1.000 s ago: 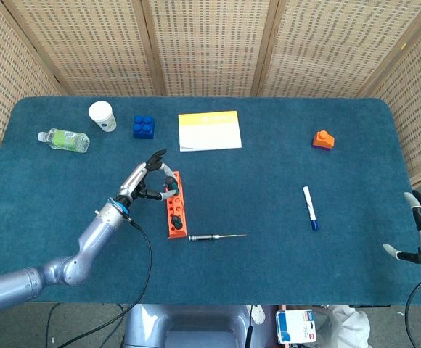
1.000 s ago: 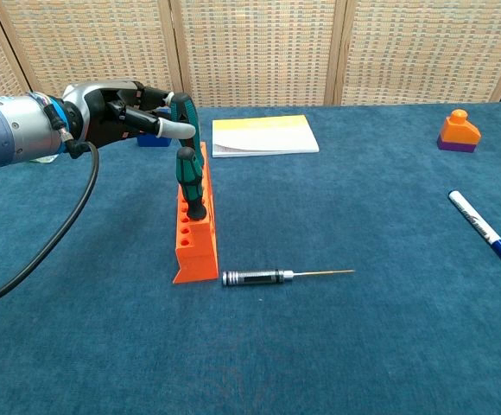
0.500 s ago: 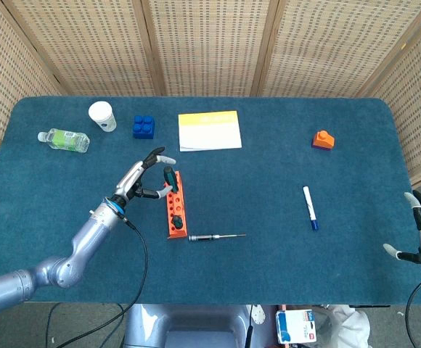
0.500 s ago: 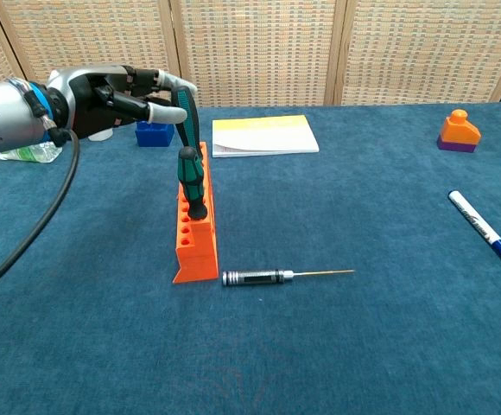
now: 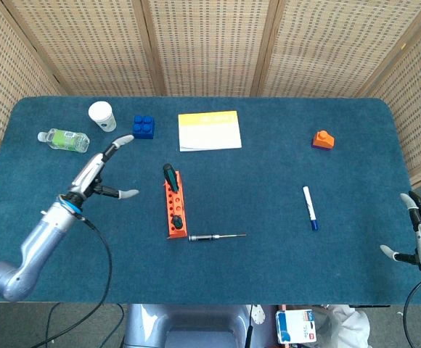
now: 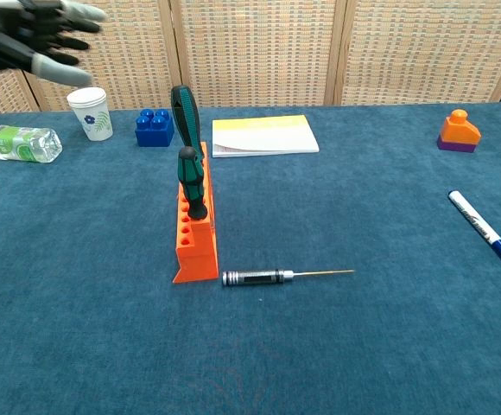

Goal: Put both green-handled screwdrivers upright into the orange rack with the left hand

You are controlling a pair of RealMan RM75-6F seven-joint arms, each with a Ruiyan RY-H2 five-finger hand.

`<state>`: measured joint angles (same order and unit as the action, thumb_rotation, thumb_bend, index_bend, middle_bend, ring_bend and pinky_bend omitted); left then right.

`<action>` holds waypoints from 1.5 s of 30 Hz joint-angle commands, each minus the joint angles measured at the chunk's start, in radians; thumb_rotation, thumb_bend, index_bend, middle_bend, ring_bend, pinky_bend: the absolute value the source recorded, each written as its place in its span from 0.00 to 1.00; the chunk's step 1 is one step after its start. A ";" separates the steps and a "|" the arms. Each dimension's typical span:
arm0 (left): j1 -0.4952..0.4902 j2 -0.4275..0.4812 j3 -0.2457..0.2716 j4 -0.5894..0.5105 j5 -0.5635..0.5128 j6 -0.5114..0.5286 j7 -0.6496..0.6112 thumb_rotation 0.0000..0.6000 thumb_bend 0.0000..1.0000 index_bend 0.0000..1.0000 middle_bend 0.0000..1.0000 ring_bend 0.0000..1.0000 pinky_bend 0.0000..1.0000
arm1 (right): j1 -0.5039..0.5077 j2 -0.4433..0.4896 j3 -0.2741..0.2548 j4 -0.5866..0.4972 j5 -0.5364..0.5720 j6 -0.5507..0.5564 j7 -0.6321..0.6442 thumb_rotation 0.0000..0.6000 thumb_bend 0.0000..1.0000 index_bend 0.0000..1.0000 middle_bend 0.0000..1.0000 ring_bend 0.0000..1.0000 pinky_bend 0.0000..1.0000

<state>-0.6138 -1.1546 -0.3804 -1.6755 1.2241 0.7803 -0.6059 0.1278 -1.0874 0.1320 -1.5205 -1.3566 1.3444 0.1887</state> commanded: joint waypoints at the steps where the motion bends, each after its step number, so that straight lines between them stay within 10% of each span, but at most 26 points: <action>1: 0.026 0.089 0.011 -0.038 0.058 -0.005 -0.055 1.00 0.77 0.00 0.00 0.00 0.00 | 0.000 0.001 0.000 -0.003 -0.002 0.002 -0.001 1.00 0.00 0.00 0.00 0.00 0.00; 4: -0.026 0.129 0.001 -0.047 0.046 -0.081 -0.041 1.00 1.00 0.02 0.00 0.00 0.00 | 0.000 0.001 0.001 -0.006 -0.004 0.006 -0.005 1.00 0.00 0.00 0.00 0.00 0.00; 14: -0.214 0.124 0.002 -0.021 -0.185 -0.264 0.099 1.00 1.00 0.12 0.00 0.00 0.00 | 0.000 0.002 0.004 0.001 0.004 0.003 0.003 1.00 0.00 0.00 0.00 0.00 0.00; 27: -0.455 -0.025 0.118 0.039 -0.547 -0.242 0.369 1.00 1.00 0.14 0.00 0.00 0.05 | 0.001 0.000 0.006 0.004 0.010 0.001 -0.003 1.00 0.00 0.00 0.00 0.00 0.00; 45: -0.525 -0.065 0.158 0.003 -0.697 -0.153 0.482 1.00 1.00 0.21 0.15 0.08 0.17 | 0.001 0.003 0.008 0.008 0.013 -0.002 0.011 1.00 0.00 0.00 0.00 0.00 0.00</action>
<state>-1.1379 -1.2187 -0.2221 -1.6708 0.5288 0.6256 -0.1255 0.1285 -1.0842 0.1398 -1.5128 -1.3438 1.3426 0.1993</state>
